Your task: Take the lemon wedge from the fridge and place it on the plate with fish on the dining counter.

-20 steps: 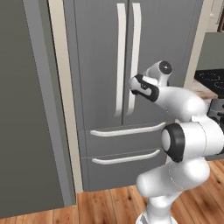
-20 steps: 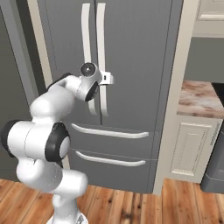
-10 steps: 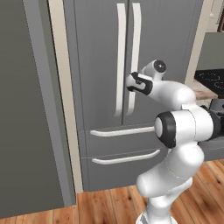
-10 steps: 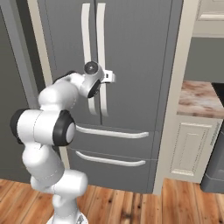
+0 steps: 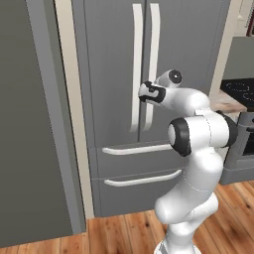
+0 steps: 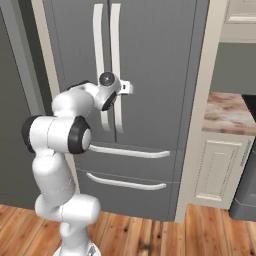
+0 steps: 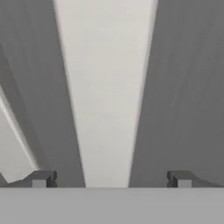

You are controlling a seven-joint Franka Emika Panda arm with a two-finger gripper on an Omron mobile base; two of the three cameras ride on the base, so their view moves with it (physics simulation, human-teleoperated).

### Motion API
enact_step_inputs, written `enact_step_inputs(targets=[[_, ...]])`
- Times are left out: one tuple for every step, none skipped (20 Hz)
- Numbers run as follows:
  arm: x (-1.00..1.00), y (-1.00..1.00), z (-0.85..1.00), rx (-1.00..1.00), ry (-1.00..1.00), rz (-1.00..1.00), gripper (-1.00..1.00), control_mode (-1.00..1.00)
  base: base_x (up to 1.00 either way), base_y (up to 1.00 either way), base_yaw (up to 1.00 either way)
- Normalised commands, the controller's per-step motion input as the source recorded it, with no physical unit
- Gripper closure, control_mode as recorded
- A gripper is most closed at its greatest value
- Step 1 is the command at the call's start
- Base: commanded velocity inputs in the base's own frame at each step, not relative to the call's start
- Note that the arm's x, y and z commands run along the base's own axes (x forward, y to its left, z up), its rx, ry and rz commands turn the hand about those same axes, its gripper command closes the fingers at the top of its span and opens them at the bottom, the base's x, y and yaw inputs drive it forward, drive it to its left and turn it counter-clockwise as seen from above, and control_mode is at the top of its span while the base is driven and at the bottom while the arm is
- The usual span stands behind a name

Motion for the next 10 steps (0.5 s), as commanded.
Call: enact_step_inputs(targets=[[0.45, 0.0, -0.21, 0.02, -0.03, 0.0, -1.0, -1.0, 0.0, 0.0, 0.0], [0.46, 0.0, -0.22, 0.02, -0.03, 0.0, -1.0, -1.0, 0.0, 0.0, 0.0], [0.49, 0.0, -0.24, 0.03, -0.03, 0.0, -1.0, -1.0, 0.0, 0.0, 0.0], [0.5, 0.0, -0.26, 0.03, -0.02, 0.0, -1.0, -1.0, 0.0, 0.0, 0.0], [0.55, 0.0, -0.27, 0.02, -0.01, 0.0, -1.0, -1.0, 0.0, 0.0, 0.0], [0.56, 0.0, -0.27, 0.02, -0.02, 0.0, -1.0, -1.0, 0.0, 0.0, 0.0], [0.56, 0.0, -0.25, 0.01, -0.02, 0.0, -1.0, -1.0, 0.0, 0.0, 0.0], [0.56, 0.0, -0.25, 0.0, -0.02, 0.0, -1.0, -1.0, 0.0, 0.0, 0.0], [0.58, 0.0, -0.24, 0.0, -0.01, 0.0, -1.0, -1.0, 0.0, 0.0, 0.0], [0.58, 0.0, -0.21, 0.0, -0.02, 0.0, -1.0, -1.0, 0.0, 0.0, 0.0]])
